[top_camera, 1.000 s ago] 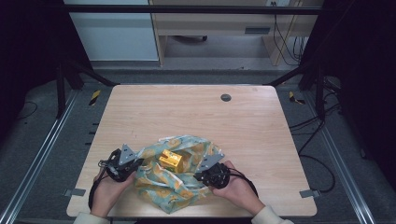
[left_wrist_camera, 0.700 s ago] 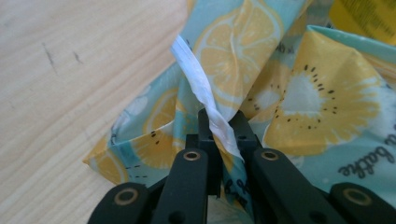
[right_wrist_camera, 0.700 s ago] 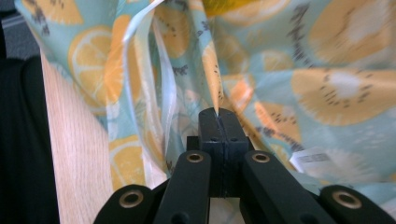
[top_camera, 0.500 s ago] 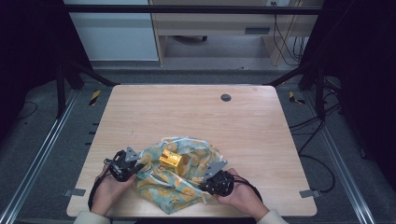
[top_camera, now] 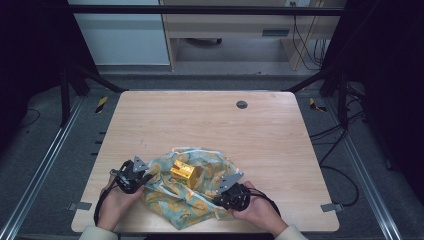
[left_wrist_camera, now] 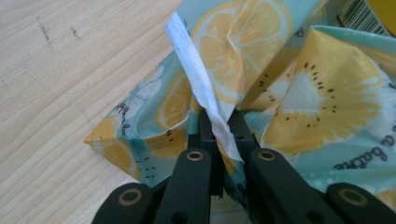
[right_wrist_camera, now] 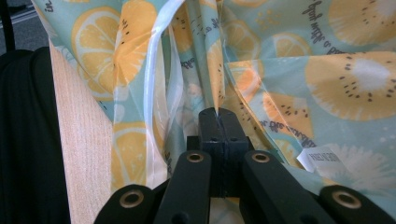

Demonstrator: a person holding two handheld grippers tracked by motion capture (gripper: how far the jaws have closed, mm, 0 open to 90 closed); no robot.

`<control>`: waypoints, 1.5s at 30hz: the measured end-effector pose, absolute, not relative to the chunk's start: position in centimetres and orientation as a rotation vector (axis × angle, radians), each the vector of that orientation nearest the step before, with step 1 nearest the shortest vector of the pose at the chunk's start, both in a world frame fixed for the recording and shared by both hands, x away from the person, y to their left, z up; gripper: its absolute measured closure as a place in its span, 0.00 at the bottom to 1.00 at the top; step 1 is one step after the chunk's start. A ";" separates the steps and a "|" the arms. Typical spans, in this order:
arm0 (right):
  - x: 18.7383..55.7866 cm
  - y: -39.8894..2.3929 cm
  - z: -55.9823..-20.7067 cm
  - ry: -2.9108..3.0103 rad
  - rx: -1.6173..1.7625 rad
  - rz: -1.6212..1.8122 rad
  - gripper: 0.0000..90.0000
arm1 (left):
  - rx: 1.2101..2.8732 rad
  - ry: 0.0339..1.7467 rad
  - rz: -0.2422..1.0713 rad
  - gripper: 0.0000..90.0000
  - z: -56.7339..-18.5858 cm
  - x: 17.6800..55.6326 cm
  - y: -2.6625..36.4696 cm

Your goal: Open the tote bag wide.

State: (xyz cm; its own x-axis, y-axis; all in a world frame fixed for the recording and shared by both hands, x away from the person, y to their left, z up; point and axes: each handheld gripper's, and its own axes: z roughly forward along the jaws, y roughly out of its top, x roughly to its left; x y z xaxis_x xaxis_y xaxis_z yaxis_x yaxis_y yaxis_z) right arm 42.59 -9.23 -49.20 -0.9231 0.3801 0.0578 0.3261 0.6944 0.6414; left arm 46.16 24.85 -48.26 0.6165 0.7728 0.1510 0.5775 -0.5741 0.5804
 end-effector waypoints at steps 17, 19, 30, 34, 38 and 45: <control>42.6 -10.6 -47.4 2.646 0.682 1.114 0.56 | 2.143 0.990 0.632 0.53 -46.4 44.8 25.3; 42.6 -11.0 -46.7 2.597 0.702 1.127 0.45 | 2.085 0.976 0.652 0.45 -45.9 44.7 25.2; 44.1 -15.5 -44.2 2.339 0.895 1.201 0.21 | 1.889 1.022 0.745 0.22 -44.3 44.4 26.5; 44.9 -17.8 -43.9 2.241 0.999 1.198 0.17 | 1.870 1.123 0.778 0.21 -44.4 44.7 27.8; 45.7 -20.5 -44.2 2.150 1.136 1.158 0.14 | 1.866 1.231 0.811 0.21 -44.8 45.1 29.5; 46.2 -26.3 -46.1 2.038 1.379 1.078 0.09 | 1.867 1.344 0.791 0.14 -45.5 45.7 31.5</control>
